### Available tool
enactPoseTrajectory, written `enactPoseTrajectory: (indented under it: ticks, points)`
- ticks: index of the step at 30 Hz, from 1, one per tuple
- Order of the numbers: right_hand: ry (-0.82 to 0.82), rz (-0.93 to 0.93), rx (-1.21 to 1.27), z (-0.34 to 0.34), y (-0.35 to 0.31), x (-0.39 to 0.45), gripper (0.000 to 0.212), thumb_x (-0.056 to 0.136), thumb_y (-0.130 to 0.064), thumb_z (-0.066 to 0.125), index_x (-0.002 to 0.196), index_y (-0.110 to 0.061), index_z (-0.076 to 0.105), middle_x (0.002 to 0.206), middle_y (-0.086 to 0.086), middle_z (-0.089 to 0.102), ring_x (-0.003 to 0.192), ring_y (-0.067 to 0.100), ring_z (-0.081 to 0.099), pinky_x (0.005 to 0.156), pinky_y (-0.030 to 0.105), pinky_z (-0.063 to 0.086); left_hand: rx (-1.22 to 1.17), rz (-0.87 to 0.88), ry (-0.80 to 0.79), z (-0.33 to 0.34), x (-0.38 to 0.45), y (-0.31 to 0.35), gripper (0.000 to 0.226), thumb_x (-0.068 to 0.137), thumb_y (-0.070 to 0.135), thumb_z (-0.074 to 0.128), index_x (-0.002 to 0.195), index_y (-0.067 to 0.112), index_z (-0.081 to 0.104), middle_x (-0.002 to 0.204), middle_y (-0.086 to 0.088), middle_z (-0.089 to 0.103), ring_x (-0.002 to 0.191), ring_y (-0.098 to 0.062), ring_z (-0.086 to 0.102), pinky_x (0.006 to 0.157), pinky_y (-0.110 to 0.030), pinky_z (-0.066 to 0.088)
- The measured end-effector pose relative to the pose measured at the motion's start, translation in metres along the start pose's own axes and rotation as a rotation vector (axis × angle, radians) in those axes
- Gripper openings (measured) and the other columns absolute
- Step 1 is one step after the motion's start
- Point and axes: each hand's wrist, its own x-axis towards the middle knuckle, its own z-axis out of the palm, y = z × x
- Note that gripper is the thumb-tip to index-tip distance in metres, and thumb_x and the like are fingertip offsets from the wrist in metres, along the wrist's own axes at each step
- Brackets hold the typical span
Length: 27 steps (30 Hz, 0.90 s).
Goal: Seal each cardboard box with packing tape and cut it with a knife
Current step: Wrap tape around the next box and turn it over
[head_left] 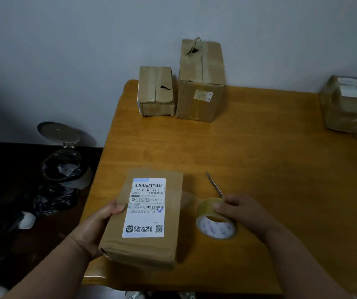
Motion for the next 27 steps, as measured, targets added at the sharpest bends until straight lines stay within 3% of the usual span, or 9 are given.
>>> enactPoseTrajectory:
  ticks: [3,7,10,12,17,19,23,25,27]
  points:
    - [-0.025,0.02,-0.185,0.024,0.007,0.01,0.036,0.088,-0.04,0.069,0.085,-0.004,0.062,0.075,0.0,0.054,0.064,0.008,0.05,0.053,0.016,0.036,0.069,0.011,0.041,0.0,0.001,-0.006,0.062,0.064,0.012,0.071,0.125,0.008,0.061,0.116,-0.027,0.067,0.095,-0.044,0.069,0.073,-0.05,0.058]
    - [-0.056,0.035,-0.15,0.047,0.001,0.013,0.038,0.086,-0.042,0.069,0.09,-0.005,0.063,0.081,0.004,0.06,0.073,0.014,0.056,0.065,0.028,0.042,0.096,0.048,0.075,-0.011,-0.002,-0.003,0.059,0.069,0.002,0.073,0.127,0.013,0.064,0.124,-0.024,0.064,0.11,-0.044,0.063,0.095,-0.054,0.049]
    - [-0.06,0.007,0.161,0.037,-0.021,0.011,0.036,0.069,-0.03,0.068,0.086,0.002,0.064,0.08,0.011,0.059,0.078,0.024,0.055,0.07,0.033,0.039,0.011,0.054,0.107,-0.026,-0.005,0.001,0.042,0.08,0.005,0.065,0.121,0.016,0.068,0.119,-0.021,0.067,0.1,-0.039,0.069,0.076,-0.049,0.06]
    - [-0.158,-0.058,0.332,0.02,-0.04,0.008,0.031,0.064,-0.017,0.064,0.089,0.001,0.067,0.078,0.011,0.061,0.075,0.022,0.056,0.066,0.03,0.041,-0.098,0.033,0.116,-0.034,-0.004,-0.003,0.035,0.083,0.012,0.057,0.115,0.014,0.072,0.115,-0.021,0.069,0.093,-0.037,0.072,0.068,-0.045,0.061]
    - [-0.356,-0.202,0.299,-0.006,-0.08,-0.001,0.021,0.072,-0.008,0.066,0.092,-0.004,0.073,0.078,0.007,0.068,0.071,0.015,0.063,0.062,0.022,0.047,-0.215,-0.113,0.162,-0.033,-0.001,-0.026,0.036,0.083,0.017,0.057,0.113,0.002,0.071,0.114,-0.028,0.067,0.089,-0.04,0.071,0.075,-0.052,0.06]
    - [-0.373,-0.194,0.289,-0.001,-0.088,-0.003,0.019,0.072,-0.01,0.07,0.09,-0.008,0.075,0.08,0.009,0.07,0.073,0.017,0.065,0.065,0.024,0.049,-0.11,-0.121,0.189,-0.029,0.003,-0.032,0.036,0.087,0.016,0.057,0.117,0.0,0.068,0.117,-0.029,0.065,0.092,-0.039,0.07,0.081,-0.051,0.058]
    - [-0.313,-0.167,0.01,0.028,-0.1,-0.003,0.021,0.063,-0.036,0.081,0.08,-0.025,0.074,0.078,-0.005,0.072,0.076,0.008,0.066,0.068,0.025,0.05,0.329,-0.079,0.403,-0.025,0.006,-0.029,0.028,0.092,0.009,0.064,0.119,0.003,0.063,0.107,-0.022,0.07,0.086,-0.034,0.07,0.061,-0.039,0.057]
    - [-0.289,-0.199,-0.026,0.045,-0.107,-0.003,0.015,0.067,-0.038,0.083,0.068,-0.032,0.071,0.066,-0.012,0.067,0.064,-0.001,0.061,0.058,0.016,0.045,0.503,0.022,0.512,-0.024,0.003,-0.021,0.024,0.09,0.011,0.068,0.114,0.014,0.067,0.11,-0.015,0.07,0.096,-0.033,0.068,0.072,-0.041,0.057]
    - [-0.289,-0.223,-0.008,0.06,-0.11,-0.004,0.018,0.074,-0.034,0.083,0.063,-0.036,0.069,0.062,-0.015,0.066,0.058,-0.004,0.06,0.052,0.011,0.042,0.502,0.166,0.503,-0.016,-0.005,-0.009,0.019,0.091,0.022,0.066,0.11,0.025,0.069,0.108,-0.005,0.073,0.104,-0.025,0.067,0.09,-0.046,0.053]
